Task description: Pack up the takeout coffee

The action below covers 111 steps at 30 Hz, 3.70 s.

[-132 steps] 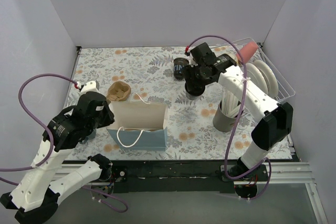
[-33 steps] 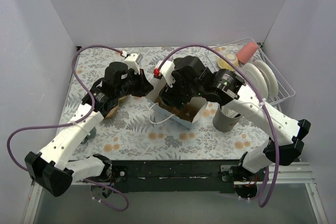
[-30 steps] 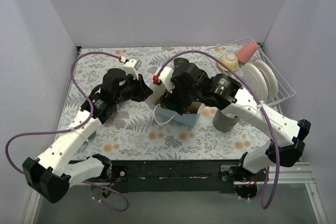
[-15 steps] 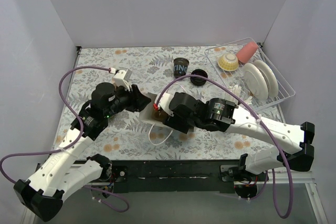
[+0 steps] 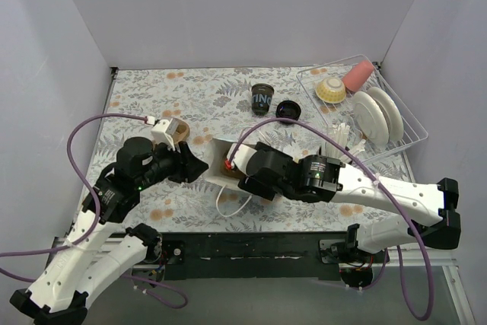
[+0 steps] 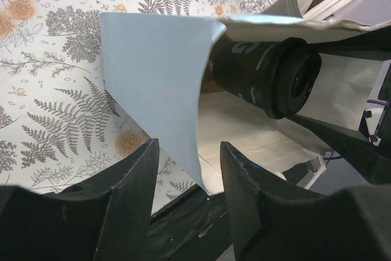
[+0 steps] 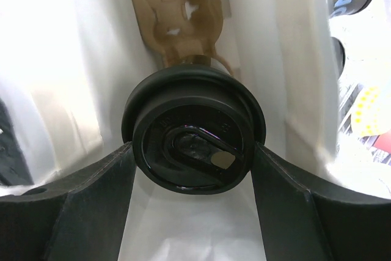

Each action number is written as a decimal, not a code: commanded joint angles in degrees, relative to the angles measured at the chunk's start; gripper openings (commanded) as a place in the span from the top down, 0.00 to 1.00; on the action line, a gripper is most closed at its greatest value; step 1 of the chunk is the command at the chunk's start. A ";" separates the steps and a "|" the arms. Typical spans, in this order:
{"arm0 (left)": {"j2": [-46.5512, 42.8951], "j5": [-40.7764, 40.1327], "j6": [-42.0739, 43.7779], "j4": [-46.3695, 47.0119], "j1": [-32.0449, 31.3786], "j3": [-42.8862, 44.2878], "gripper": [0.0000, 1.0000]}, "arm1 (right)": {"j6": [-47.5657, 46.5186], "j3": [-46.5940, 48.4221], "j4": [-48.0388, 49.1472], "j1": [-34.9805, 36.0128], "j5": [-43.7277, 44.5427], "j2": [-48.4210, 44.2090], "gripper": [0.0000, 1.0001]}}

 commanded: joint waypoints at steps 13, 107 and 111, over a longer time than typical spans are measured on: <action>-2.38 8.25 -3.03 9.14 0.36 -6.50 1.00 | -8.78 -11.16 17.35 1.43 -0.86 -4.39 0.57; -1.41 11.42 -14.37 12.15 0.36 -12.22 1.00 | -16.26 -21.53 31.15 -4.99 6.52 5.81 0.61; -1.06 11.51 -13.75 10.83 0.36 -11.52 1.00 | -15.30 -21.01 30.98 -4.99 11.26 6.60 0.61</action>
